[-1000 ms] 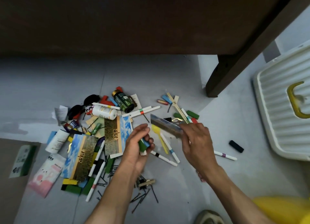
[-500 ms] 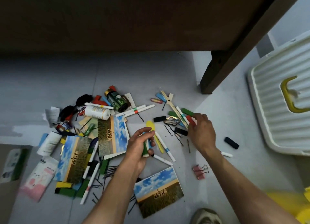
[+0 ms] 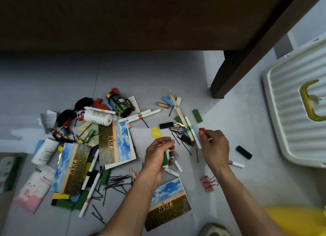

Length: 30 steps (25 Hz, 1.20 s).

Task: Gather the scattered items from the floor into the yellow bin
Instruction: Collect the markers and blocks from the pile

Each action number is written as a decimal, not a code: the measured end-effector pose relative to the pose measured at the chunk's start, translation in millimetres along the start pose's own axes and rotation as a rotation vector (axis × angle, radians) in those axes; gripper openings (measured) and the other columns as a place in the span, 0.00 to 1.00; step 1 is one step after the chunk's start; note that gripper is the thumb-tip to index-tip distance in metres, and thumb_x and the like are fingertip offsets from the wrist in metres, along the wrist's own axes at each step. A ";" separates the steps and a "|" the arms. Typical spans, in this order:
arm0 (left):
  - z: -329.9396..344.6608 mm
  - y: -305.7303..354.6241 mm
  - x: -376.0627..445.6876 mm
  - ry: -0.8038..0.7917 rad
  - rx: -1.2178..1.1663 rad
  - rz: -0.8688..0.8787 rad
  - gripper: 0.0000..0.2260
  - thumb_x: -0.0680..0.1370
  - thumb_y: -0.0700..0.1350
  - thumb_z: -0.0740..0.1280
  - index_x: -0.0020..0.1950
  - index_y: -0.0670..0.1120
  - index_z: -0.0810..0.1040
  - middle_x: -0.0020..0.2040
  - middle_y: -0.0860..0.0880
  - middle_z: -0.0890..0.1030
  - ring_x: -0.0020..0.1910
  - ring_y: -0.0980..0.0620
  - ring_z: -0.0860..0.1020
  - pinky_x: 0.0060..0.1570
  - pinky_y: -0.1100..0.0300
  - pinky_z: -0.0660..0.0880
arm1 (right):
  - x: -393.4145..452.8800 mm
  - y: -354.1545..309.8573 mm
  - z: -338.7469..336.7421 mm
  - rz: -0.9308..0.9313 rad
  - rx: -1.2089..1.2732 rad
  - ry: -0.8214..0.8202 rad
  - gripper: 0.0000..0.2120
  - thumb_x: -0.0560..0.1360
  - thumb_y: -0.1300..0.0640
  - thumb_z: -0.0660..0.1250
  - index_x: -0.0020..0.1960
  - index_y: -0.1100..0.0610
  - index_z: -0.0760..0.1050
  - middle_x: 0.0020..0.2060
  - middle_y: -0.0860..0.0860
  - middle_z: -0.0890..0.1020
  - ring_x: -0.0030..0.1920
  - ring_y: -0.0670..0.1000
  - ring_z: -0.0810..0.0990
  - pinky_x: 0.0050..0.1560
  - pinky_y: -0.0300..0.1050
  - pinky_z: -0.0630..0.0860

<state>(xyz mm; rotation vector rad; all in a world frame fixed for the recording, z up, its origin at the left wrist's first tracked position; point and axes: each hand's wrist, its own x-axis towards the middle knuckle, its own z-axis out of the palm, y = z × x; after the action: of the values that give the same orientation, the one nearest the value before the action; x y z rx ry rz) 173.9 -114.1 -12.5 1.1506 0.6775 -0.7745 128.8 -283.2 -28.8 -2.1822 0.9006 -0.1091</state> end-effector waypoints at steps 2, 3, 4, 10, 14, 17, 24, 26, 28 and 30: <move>10.1 0.5 -4.2 -0.059 -0.012 0.001 0.14 0.68 0.48 0.76 0.50 0.45 0.80 0.41 0.44 0.82 0.33 0.50 0.79 0.29 0.59 0.73 | -15.5 -24.8 -7.2 0.069 0.351 -0.294 0.08 0.78 0.55 0.67 0.47 0.46 0.84 0.38 0.48 0.84 0.38 0.44 0.79 0.36 0.35 0.73; 15.1 1.3 -5.4 -0.085 -0.006 0.000 0.16 0.70 0.51 0.75 0.53 0.45 0.80 0.42 0.45 0.83 0.35 0.50 0.79 0.31 0.59 0.73 | -22.9 -35.7 -8.9 0.047 0.450 -0.457 0.09 0.77 0.58 0.68 0.46 0.44 0.83 0.37 0.48 0.85 0.36 0.43 0.80 0.35 0.35 0.74; 19.3 2.7 -6.2 -0.099 -0.001 0.003 0.16 0.71 0.51 0.74 0.54 0.44 0.80 0.43 0.44 0.83 0.35 0.50 0.79 0.30 0.60 0.73 | -27.0 -41.5 -8.7 -0.032 0.447 -0.544 0.11 0.76 0.59 0.69 0.46 0.43 0.83 0.37 0.47 0.85 0.35 0.42 0.81 0.34 0.34 0.75; 5.7 18.5 -0.6 0.003 -0.126 -0.002 0.07 0.72 0.39 0.72 0.48 0.46 0.81 0.39 0.43 0.80 0.34 0.49 0.76 0.21 0.65 0.65 | 13.3 -46.0 3.2 -0.257 0.000 -0.189 0.09 0.76 0.57 0.69 0.55 0.50 0.80 0.53 0.50 0.82 0.50 0.52 0.81 0.47 0.46 0.80; -11.2 18.4 -1.3 -0.045 -0.199 -0.019 0.10 0.71 0.37 0.70 0.51 0.46 0.82 0.38 0.44 0.81 0.34 0.51 0.78 0.21 0.63 0.68 | 27.5 -27.1 22.3 -0.297 -0.323 -0.304 0.13 0.74 0.62 0.69 0.58 0.56 0.76 0.61 0.56 0.77 0.53 0.59 0.79 0.48 0.50 0.79; -15.7 14.5 -1.8 -0.069 -0.231 -0.027 0.12 0.72 0.35 0.67 0.53 0.46 0.82 0.38 0.45 0.80 0.32 0.52 0.76 0.22 0.63 0.69 | 20.4 -9.1 17.1 -0.178 -0.288 -0.308 0.07 0.71 0.59 0.70 0.47 0.54 0.74 0.45 0.53 0.80 0.40 0.55 0.78 0.34 0.43 0.70; -5.0 8.2 -3.5 -0.132 -0.273 -0.039 0.19 0.63 0.37 0.74 0.53 0.45 0.83 0.39 0.46 0.82 0.33 0.50 0.78 0.21 0.63 0.68 | 42.6 -11.2 14.2 -0.275 -0.381 -0.100 0.17 0.79 0.56 0.63 0.67 0.54 0.70 0.60 0.55 0.75 0.53 0.57 0.75 0.48 0.50 0.76; -7.8 8.6 -4.4 -0.137 -0.263 -0.044 0.19 0.62 0.36 0.74 0.52 0.45 0.83 0.37 0.45 0.81 0.32 0.50 0.77 0.22 0.62 0.70 | 55.4 -17.3 20.8 -0.298 -0.501 -0.120 0.17 0.79 0.56 0.62 0.68 0.54 0.68 0.61 0.57 0.74 0.54 0.59 0.74 0.50 0.51 0.75; -14.1 11.3 -4.4 -0.126 -0.267 -0.047 0.18 0.62 0.35 0.72 0.51 0.45 0.84 0.35 0.44 0.78 0.31 0.50 0.77 0.26 0.59 0.74 | 59.7 -17.8 24.5 -0.283 -0.509 -0.106 0.15 0.78 0.57 0.62 0.64 0.57 0.69 0.54 0.57 0.76 0.48 0.58 0.75 0.43 0.47 0.72; -19.2 13.8 -4.3 -0.097 -0.268 -0.044 0.19 0.64 0.33 0.69 0.52 0.44 0.83 0.35 0.43 0.79 0.32 0.49 0.78 0.28 0.58 0.75 | 56.2 -18.1 25.4 -0.182 -0.365 -0.120 0.15 0.78 0.56 0.61 0.64 0.56 0.66 0.49 0.54 0.73 0.42 0.55 0.74 0.40 0.45 0.69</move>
<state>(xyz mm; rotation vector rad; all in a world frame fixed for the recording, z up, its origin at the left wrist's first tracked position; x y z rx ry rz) 181.2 -92.0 -7.0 0.8523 0.7042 -0.7465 189.7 -294.8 -45.4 -2.5767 0.6940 0.1060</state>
